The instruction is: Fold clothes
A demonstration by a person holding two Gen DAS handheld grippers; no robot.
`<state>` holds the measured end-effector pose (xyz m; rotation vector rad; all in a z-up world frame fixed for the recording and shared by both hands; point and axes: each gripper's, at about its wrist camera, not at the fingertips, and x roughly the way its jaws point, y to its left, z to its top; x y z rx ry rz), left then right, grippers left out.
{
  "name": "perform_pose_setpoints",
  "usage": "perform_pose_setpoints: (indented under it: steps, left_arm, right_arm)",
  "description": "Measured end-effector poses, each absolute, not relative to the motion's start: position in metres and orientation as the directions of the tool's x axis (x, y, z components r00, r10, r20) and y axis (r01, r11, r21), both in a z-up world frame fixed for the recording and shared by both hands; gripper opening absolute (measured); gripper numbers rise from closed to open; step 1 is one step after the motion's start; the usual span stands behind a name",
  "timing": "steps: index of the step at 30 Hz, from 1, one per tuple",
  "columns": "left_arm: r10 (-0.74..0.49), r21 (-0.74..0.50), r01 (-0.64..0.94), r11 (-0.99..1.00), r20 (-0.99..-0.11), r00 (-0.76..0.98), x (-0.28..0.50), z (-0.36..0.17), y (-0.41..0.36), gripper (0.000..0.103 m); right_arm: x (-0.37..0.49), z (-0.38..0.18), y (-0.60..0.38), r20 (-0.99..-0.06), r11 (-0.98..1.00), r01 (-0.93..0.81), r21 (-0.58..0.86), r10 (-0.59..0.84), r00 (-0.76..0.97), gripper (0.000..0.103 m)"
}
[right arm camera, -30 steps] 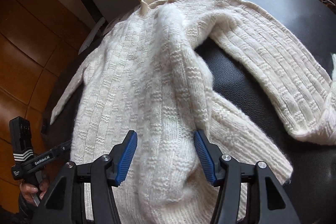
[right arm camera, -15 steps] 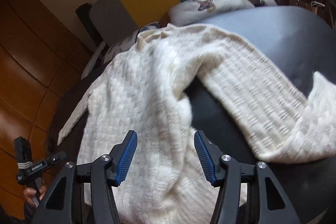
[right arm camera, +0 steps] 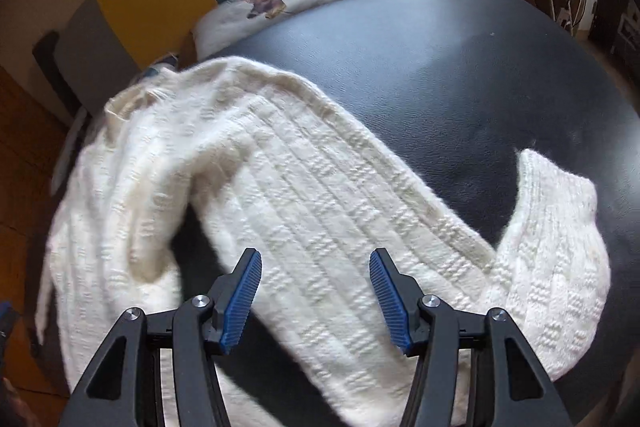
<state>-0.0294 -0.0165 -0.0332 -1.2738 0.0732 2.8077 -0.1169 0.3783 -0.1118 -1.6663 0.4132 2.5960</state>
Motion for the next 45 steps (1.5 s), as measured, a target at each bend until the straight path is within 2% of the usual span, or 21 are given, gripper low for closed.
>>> perform_pose_setpoints:
  steps: [6,8,10,12,16,22,28,32,33,38,45]
  left_arm:
    - [0.021,0.019,-0.056,-0.998,-0.774,-0.632,-0.038,-0.049,-0.023,0.047]
    - [0.021,0.016,-0.054,-0.998,-0.787,-0.617,-0.039,-0.057,-0.025,0.052]
    - [0.031,0.002,-0.057,-0.998,-0.816,-0.577,-0.037,-0.076,-0.028,0.054]
    - [0.029,0.003,-0.060,-0.998,-0.848,-0.530,-0.034,-0.100,-0.030,0.054]
    - [0.018,0.025,-0.081,-0.996,-0.869,-0.494,-0.022,-0.131,-0.042,0.054]
    - [0.151,-0.110,-0.107,-0.988,-0.828,-0.541,-0.045,-0.090,-0.057,0.053]
    - [0.213,-0.116,-0.195,-0.974,-0.761,-0.613,-0.122,-0.043,-0.034,0.053]
    - [0.147,-0.027,-0.199,-0.980,-0.768,-0.623,-0.189,-0.045,-0.016,0.053]
    - [0.160,-0.042,-0.202,-0.978,-0.772,-0.615,-0.203,-0.047,-0.012,0.053]
    - [0.443,-0.332,-0.304,-0.893,-0.765,-0.468,-0.263,-0.054,0.020,0.053]
    - [0.517,-0.408,-0.358,-0.840,-0.801,-0.302,-0.351,-0.090,0.086,0.053]
  right_arm:
    - [-0.111,-0.117,0.411,-0.886,-0.970,-0.175,0.169,-0.072,-0.459,0.057]
    - [-0.114,-0.116,0.418,-0.899,-0.973,-0.196,0.121,-0.025,-0.436,0.057]
    - [-0.116,-0.116,0.425,-0.911,-0.974,-0.215,0.073,0.023,-0.413,0.057]
    - [-0.114,-0.107,0.433,-0.916,-0.965,-0.249,0.087,0.021,-0.401,0.057]
    - [-0.104,-0.068,0.434,-0.843,-0.943,-0.193,0.271,-0.136,-0.521,0.057]
    - [-0.129,-0.049,0.408,-0.751,-0.877,-0.069,0.476,-0.364,-0.551,0.057]
    - [-0.175,-0.056,0.367,-0.733,-0.861,0.018,0.508,-0.443,-0.516,0.057]
    - [-0.208,-0.058,0.331,-0.720,-0.855,0.141,0.499,-0.500,-0.482,0.057]
    - [-0.218,-0.061,0.323,-0.720,-0.849,0.159,0.504,-0.515,-0.465,0.057]
    - [-0.266,-0.082,0.299,-0.722,-0.822,0.192,0.537,-0.565,-0.399,0.057]
    - [-0.285,-0.116,0.300,-0.818,-0.905,0.218,0.365,-0.424,-0.389,0.057]
